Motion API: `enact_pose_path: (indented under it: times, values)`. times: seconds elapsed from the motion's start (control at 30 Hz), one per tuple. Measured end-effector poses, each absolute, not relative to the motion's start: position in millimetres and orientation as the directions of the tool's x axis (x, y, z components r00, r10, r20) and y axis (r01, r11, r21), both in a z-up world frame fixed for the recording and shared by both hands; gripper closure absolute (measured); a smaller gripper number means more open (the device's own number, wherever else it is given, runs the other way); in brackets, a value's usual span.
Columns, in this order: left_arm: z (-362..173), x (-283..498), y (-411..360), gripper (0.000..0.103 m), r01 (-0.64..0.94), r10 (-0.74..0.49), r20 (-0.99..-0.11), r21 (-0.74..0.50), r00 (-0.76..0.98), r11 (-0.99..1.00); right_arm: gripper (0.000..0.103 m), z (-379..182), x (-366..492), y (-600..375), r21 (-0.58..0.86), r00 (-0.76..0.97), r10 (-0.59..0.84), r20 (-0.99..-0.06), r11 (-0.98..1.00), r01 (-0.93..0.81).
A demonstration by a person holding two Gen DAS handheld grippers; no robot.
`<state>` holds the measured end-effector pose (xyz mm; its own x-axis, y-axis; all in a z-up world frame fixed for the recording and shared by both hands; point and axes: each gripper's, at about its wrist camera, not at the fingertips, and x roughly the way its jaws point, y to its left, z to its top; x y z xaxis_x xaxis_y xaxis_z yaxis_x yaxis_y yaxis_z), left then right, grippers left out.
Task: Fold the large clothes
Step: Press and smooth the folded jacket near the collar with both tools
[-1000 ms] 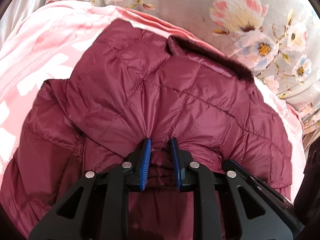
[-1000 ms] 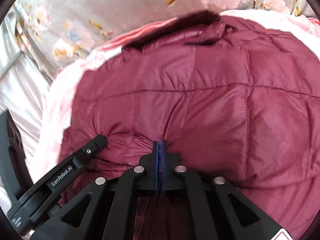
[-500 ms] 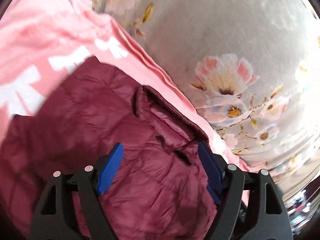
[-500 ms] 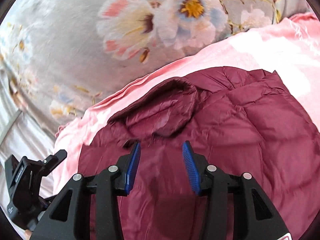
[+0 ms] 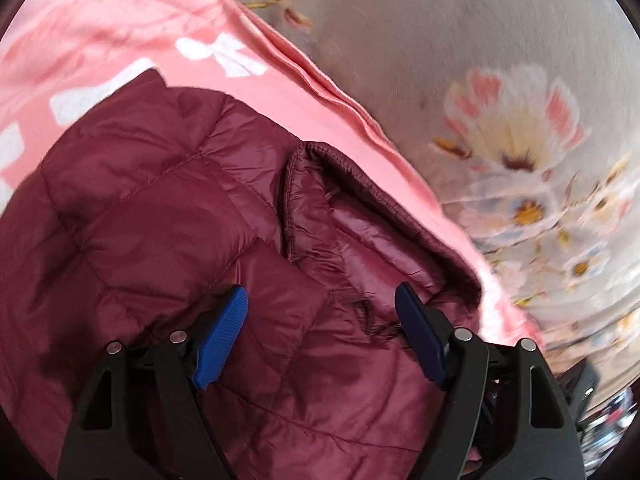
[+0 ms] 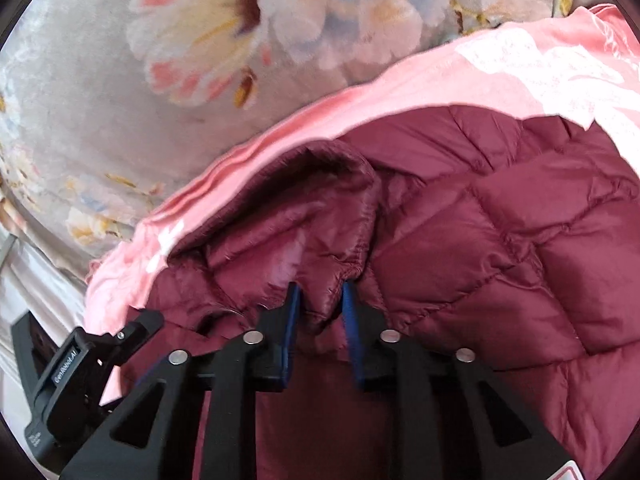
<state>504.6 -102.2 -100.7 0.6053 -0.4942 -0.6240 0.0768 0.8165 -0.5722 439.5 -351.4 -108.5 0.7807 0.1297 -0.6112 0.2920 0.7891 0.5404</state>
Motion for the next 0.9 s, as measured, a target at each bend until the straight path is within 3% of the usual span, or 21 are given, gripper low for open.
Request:
enact_pose_path:
  times: [0.23,0.33,0.5,0.63,0.8,0.9]
  values:
    - [-116.5,504.1,-122.6,0.037,0.096,-0.353,-0.707,-0.377,0.612,0.921,0.089,-111.9,439.5,-340.3,0.402,0.718,0.075,-0.692,0.867,0.296]
    - [-120.3,500.1,-130.6,0.037,0.123,-0.306,-0.714,-0.297,0.630,0.947,0.086,-96.1,426.7,-338.3,0.392,0.765,0.027,-0.643,0.870,0.300]
    - [-123.2,501.1,-125.3,0.037,0.124,-0.324,-0.703,-0.321,0.633,0.939,0.085,-73.8,426.4,-329.3,0.359,0.808,-0.008,-0.590,0.893,0.271]
    - [-123.6,500.7,-119.6,0.037,0.129,-0.360,-0.677,-0.367,0.642,0.921,0.087,-96.1,453.9,-321.0,0.302,0.723,0.015,-0.690,0.914,0.270]
    - [-110.0,494.2,-102.6,0.037,0.114,-0.436,-0.610,-0.493,0.662,0.863,0.092,-106.5,451.0,-326.8,0.322,0.716,0.038,-0.697,0.909,0.264]
    - [-100.8,499.6,-102.7,0.037,0.096,-0.420,-0.607,-0.493,0.675,0.865,0.092,-106.1,451.2,-325.5,0.310,0.711,0.037,-0.702,0.915,0.258]
